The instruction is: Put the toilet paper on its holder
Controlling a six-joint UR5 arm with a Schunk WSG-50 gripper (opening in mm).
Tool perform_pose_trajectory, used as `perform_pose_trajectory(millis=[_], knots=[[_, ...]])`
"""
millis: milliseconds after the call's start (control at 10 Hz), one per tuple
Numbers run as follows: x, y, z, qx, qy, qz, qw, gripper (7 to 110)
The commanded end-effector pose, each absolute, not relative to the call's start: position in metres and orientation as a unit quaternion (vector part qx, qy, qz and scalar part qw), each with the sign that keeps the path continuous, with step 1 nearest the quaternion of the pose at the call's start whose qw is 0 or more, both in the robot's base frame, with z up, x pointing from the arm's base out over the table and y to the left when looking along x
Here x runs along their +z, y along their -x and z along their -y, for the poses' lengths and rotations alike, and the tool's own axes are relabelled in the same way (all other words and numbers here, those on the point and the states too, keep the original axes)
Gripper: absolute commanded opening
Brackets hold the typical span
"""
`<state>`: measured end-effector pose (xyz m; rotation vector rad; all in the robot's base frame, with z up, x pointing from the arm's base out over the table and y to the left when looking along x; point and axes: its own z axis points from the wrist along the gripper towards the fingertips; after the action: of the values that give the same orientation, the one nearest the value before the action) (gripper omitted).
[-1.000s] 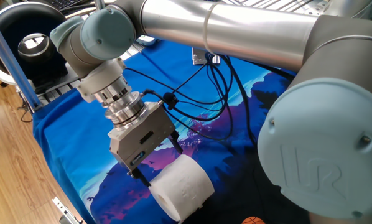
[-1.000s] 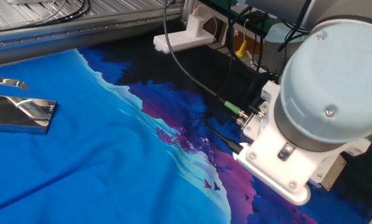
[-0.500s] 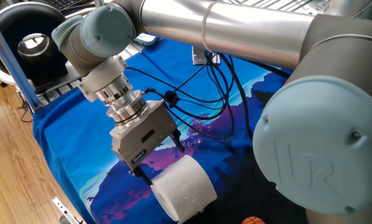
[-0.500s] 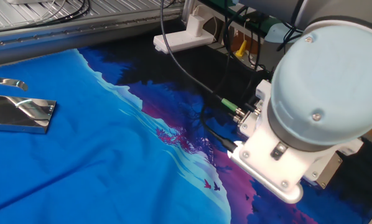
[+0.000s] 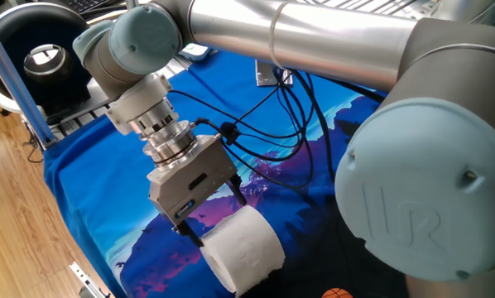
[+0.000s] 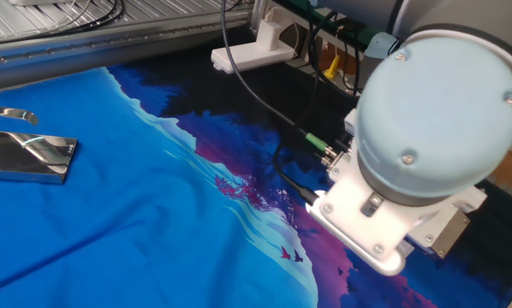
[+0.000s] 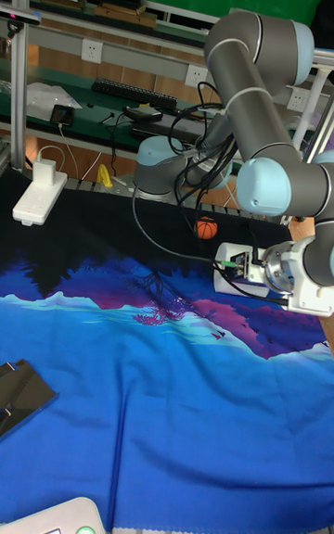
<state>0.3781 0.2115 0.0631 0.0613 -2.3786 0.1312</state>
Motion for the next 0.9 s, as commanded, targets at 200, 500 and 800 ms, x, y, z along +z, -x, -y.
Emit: perform_pose_trajectory(millis=[200, 500, 800], knots=[[0.062, -0.381, -0.206, 0.053, -0.013, 0.929, 0.366, 88], [0.053, -0.393, -0.225, 0.032, 0.021, 0.939, 0.341, 110], [0.056, -0.396, -0.220, 0.024, 0.029, 0.940, 0.340, 110]])
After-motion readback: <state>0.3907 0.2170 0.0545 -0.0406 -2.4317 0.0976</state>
